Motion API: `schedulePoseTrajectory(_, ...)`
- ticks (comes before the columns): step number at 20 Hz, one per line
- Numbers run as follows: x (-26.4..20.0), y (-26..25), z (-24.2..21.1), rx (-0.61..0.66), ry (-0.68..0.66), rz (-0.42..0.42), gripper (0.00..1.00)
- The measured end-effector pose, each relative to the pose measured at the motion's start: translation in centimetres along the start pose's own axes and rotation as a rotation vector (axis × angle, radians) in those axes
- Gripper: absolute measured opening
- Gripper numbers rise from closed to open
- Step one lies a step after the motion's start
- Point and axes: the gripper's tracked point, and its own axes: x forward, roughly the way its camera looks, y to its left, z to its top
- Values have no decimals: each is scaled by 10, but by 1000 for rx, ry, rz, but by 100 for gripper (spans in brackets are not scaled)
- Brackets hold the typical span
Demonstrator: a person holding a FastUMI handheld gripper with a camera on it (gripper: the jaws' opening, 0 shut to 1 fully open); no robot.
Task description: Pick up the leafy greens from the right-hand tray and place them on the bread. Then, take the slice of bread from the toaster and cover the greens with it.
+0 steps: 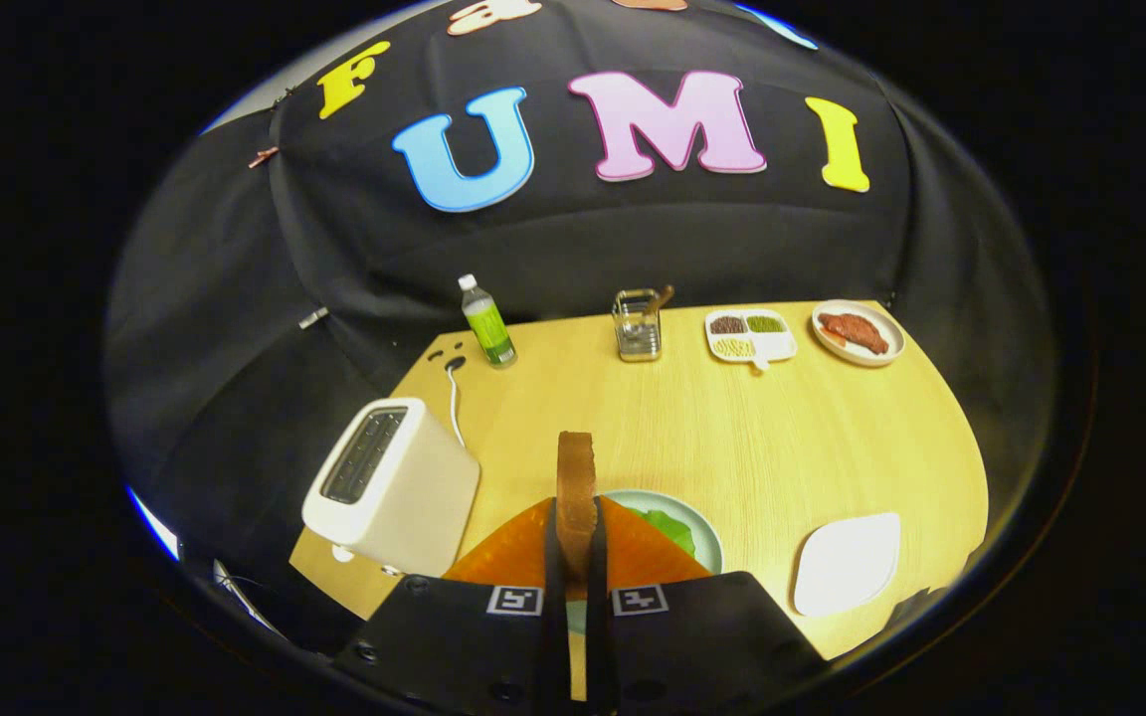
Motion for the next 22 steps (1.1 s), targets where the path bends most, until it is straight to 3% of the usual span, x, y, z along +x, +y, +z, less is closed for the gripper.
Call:
schedulePoseTrajectory(3,19,6,-23,22,36,22,11)
schedulePoseTrajectory(6,34,13,-31,159,51,64,11)
schedulePoseTrajectory(12,63,-21,-64,342,92,30,10)
schedulePoseTrajectory(19,77,-63,-98,293,152,-57,11)
schedulePoseTrajectory(22,80,-72,-108,221,184,-103,19)
